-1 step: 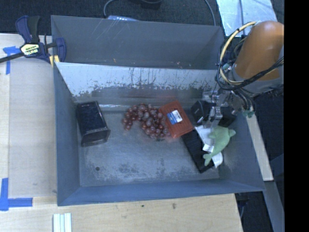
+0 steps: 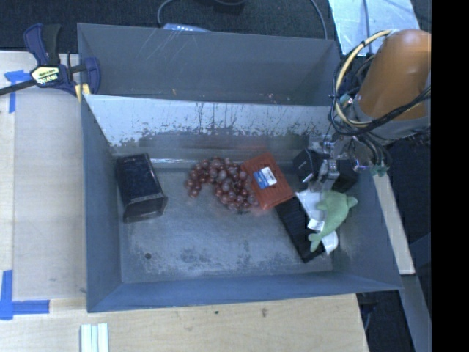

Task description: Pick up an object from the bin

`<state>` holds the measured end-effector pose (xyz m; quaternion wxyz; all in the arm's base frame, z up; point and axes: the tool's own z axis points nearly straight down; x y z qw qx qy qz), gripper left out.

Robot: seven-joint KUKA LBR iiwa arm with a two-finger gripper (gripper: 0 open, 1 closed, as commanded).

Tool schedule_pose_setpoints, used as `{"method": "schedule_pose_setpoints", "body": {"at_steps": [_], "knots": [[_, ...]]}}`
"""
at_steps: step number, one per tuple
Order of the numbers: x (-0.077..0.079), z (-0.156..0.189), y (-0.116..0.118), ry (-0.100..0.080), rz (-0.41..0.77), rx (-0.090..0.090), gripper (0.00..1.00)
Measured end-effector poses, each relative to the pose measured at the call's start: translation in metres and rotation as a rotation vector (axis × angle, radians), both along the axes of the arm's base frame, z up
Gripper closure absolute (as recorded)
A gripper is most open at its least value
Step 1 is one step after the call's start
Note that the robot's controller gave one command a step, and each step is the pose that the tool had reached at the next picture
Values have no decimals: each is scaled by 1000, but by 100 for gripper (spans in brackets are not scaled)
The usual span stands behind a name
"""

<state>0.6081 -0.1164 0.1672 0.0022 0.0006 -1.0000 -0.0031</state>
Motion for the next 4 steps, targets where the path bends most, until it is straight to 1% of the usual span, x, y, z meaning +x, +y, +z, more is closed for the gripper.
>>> {"method": "schedule_pose_setpoints", "body": {"at_steps": [1,2,3,4], "knots": [[1,37,-1,13,10,2,0],[3,95,4,5,-3,1,0],[10,128,4,12,-7,2,0],[1,173,3,18,-13,3,0]]}}
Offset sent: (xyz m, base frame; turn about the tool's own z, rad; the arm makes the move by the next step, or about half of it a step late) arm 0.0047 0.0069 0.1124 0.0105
